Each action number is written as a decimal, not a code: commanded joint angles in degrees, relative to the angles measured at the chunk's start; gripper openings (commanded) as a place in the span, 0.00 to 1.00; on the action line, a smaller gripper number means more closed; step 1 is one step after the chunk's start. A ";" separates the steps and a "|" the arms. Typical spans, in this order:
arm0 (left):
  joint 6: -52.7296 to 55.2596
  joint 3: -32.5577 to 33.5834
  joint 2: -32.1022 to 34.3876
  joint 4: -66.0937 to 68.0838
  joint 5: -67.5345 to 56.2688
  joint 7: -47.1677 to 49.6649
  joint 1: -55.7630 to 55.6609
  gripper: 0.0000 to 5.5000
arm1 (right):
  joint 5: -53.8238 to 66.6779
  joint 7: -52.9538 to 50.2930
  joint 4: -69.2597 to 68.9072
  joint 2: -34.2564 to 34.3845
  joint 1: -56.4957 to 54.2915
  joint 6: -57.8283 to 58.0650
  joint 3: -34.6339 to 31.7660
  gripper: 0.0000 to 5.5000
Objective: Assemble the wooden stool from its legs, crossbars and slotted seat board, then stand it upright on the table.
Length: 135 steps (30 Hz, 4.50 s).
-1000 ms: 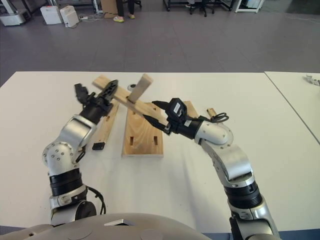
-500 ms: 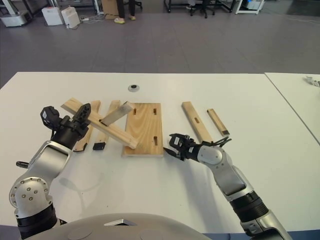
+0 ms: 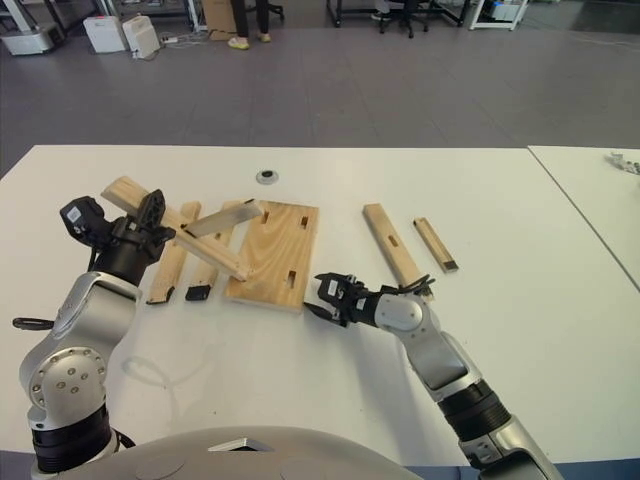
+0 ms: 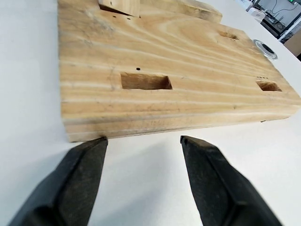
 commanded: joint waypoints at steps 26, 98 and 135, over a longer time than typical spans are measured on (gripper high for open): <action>1.99 -7.36 0.62 -6.13 1.64 -17.06 -8.02 0.56 | 13.38 -1.25 -2.29 -0.58 -2.01 6.11 -21.31 0.52; -25.73 -8.53 18.06 33.38 36.16 -55.20 -31.14 0.64 | 54.77 -27.53 4.98 15.17 -29.47 29.49 -48.17 0.18; -17.46 -9.05 13.57 19.81 31.12 -48.43 -23.44 0.76 | 43.68 -46.49 -16.83 14.82 -1.10 21.33 -34.22 0.18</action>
